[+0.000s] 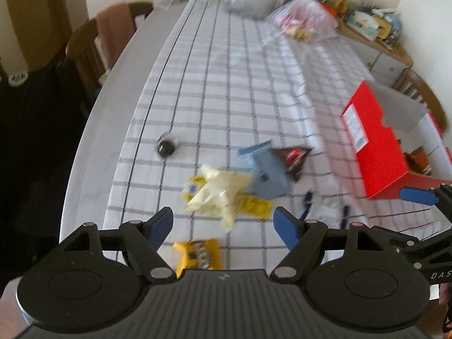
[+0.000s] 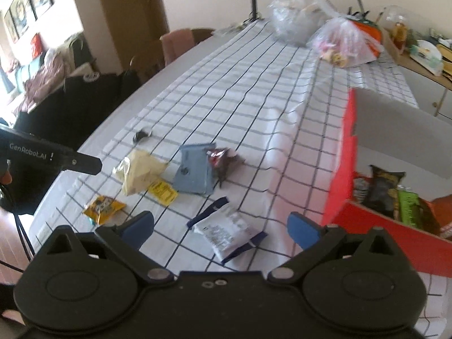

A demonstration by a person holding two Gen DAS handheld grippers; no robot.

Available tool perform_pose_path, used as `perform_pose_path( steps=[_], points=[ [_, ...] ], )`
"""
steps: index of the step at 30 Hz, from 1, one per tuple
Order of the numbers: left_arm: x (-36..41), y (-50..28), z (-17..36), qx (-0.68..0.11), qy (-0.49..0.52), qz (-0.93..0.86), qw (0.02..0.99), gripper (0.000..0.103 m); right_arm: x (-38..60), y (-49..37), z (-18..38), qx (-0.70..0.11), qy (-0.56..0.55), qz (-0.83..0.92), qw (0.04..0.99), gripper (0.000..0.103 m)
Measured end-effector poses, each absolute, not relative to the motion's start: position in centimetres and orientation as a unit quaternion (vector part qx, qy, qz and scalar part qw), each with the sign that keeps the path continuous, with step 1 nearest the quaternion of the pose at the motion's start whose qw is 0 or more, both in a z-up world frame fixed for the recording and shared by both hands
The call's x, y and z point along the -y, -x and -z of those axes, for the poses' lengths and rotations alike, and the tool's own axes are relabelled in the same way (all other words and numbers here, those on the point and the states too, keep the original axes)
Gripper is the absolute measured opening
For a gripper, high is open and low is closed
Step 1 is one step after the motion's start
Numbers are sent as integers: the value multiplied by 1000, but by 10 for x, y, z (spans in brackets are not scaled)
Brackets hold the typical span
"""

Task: Organize snacks
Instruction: 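Withdraw both tools from the box toward the remaining snacks, then grasp the yellow cake packet with the left tool while the right tool grasps the white-and-blue packet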

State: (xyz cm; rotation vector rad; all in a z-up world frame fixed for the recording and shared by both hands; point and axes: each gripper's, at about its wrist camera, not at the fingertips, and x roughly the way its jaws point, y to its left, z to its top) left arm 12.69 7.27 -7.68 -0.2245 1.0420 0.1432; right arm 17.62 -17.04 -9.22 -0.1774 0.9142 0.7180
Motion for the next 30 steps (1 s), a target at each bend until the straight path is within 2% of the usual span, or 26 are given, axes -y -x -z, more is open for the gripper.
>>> perform_pose_path(
  steps=[12,17,21,25,30],
  points=[
    [-103,-131,142,-583,142,-82,795,78,124,-192,143,-464,177,-349,795,92],
    [-99,-135,152,-596,133,-83,788,78,112,-196,159,-473,210,-362,775,84],
    [-92,-137,159,-603,115,-77,785,78,107,-197,164,-469,230,-366,770,82],
    [-91,-139,164,-608,107,-78,783,77,106,-198,167,-465,240,-368,769,74],
    [-92,-140,167,-611,108,-79,781,66,107,-197,168,-462,246,-369,768,65]
  ],
)
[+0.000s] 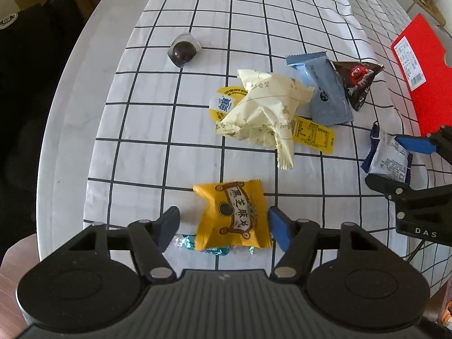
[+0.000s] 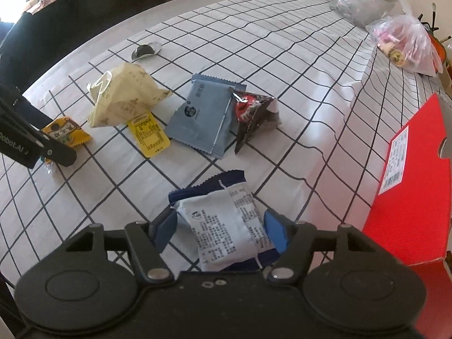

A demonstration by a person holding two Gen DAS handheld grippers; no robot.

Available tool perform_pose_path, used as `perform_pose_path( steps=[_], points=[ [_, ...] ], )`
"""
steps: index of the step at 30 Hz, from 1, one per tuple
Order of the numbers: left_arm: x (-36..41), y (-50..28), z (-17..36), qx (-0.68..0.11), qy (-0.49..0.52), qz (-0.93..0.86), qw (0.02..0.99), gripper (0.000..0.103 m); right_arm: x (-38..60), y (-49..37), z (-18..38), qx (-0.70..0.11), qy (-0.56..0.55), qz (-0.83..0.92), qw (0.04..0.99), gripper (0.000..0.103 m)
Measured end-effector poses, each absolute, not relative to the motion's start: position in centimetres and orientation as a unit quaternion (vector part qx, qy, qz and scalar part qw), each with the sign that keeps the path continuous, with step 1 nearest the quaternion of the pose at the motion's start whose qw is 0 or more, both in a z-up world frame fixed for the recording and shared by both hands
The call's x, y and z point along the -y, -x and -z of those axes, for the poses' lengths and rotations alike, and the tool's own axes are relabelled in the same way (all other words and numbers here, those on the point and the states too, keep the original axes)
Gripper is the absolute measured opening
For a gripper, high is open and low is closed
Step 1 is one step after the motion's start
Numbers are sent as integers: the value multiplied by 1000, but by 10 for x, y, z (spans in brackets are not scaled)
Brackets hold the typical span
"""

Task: Organize snacks
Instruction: 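Grasp the yellow cake packet with the left tool while the right tool grasps the white-and-blue packet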

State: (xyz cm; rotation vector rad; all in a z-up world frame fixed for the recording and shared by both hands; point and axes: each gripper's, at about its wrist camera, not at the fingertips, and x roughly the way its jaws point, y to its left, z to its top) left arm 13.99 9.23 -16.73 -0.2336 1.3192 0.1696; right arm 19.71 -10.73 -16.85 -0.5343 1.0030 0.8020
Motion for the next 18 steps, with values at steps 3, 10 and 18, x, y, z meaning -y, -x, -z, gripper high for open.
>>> perform_pose_path(
  steps=[3,10,18],
  points=[
    [-94,-140,167,-610,113,-78,781,59,110,-198,168,-466,237,-372,767,57],
    [-97,-138,162,-604,123,-79,784,44,114,-196,166,-470,216,-363,775,47],
    [-99,-139,154,-593,129,-80,790,35,127,-192,153,-473,170,-338,796,46]
  ],
)
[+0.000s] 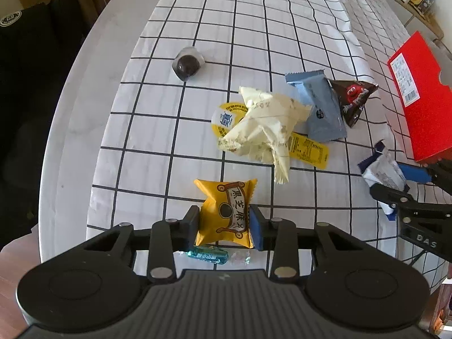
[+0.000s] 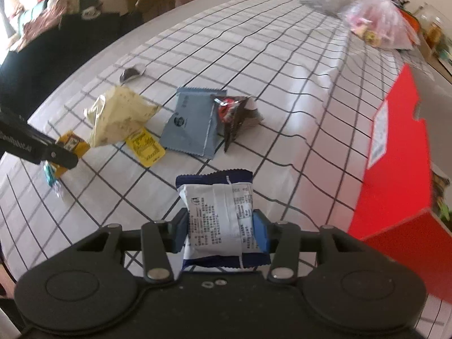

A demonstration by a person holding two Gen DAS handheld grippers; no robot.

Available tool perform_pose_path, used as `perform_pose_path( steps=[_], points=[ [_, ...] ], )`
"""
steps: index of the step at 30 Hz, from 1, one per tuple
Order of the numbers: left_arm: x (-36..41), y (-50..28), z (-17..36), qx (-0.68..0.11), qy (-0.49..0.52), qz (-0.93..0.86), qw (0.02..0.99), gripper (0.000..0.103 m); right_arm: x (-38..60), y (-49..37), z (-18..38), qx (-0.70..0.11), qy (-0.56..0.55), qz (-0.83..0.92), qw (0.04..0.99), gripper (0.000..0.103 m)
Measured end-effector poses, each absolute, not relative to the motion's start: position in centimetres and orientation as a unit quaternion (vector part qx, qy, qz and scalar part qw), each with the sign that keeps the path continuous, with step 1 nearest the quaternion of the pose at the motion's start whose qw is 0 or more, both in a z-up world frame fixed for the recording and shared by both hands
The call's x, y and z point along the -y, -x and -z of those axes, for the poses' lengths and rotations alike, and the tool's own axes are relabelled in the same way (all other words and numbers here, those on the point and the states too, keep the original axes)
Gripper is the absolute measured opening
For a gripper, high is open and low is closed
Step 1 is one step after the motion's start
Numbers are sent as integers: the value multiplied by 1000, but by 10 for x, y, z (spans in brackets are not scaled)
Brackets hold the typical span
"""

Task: Organize snacks
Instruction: 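Grasp the yellow cake packet with the left tool while the right tool grasps the white-and-blue packet, then lower both packets into the red box and open both tools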

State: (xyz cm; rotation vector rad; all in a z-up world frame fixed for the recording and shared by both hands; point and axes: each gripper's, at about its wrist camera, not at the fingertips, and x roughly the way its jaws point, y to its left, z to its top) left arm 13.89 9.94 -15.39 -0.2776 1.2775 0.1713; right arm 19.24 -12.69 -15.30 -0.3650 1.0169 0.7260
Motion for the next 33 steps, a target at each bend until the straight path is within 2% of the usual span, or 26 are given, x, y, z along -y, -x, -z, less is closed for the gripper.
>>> perform_pose_path(
  steps=[17,26,33],
  points=[
    [-59,-143,76,-525,131,-33,840,35,195,-180,68,-426,54,-299,852,46],
    [-3,-163,31,-488,104,24,866,36,246,-185,28,-394,23,-265,880,46],
    [58,-190,5,-457,66,67,884,36,289,-201,17,-382,1,-219,898,46]
  ],
)
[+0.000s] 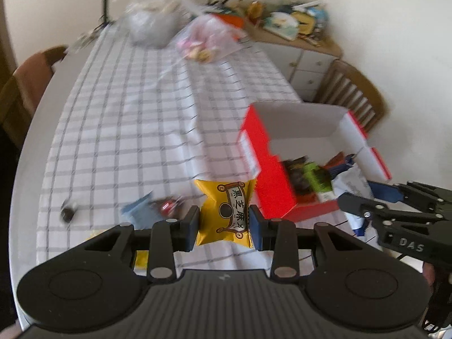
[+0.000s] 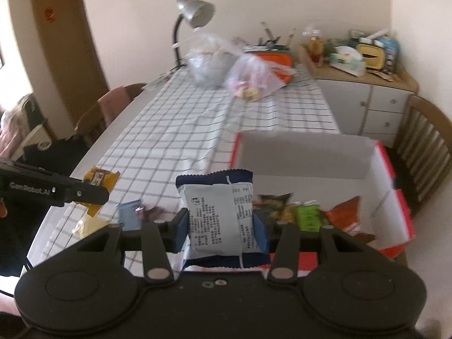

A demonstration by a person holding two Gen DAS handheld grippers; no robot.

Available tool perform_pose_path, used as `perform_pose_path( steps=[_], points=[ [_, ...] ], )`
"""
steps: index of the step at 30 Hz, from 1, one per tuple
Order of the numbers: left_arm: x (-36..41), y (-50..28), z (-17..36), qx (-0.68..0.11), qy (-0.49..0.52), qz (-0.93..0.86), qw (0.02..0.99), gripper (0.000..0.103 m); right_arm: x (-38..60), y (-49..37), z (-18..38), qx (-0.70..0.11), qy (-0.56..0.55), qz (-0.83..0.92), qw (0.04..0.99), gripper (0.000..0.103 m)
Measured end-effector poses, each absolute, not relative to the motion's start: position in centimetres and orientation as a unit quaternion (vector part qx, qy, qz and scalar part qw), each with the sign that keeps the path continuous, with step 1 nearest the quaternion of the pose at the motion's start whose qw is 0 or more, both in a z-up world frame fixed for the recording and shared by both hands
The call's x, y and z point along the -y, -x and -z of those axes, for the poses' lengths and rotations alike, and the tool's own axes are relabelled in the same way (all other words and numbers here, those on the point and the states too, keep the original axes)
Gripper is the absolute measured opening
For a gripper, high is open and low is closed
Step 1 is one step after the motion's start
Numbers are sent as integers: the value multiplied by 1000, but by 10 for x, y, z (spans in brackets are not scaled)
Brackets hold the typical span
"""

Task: Organize snacks
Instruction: 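Lower both packets into the red box and open both tools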

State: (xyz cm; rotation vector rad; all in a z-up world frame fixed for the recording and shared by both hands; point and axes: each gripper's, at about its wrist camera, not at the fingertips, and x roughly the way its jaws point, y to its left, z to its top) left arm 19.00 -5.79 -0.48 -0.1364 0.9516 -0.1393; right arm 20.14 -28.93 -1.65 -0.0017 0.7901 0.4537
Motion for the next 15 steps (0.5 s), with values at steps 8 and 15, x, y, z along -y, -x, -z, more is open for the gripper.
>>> perform_pose_path(
  steps=[8,15],
  points=[
    [120,-222,-9,-443,39,97,890,36,342,-224,15,-374,-9,-177,910,46],
    [161,-252,0,-457,31,107,883,36,381,-250,30,-388,-11,-142,911,46]
  ],
)
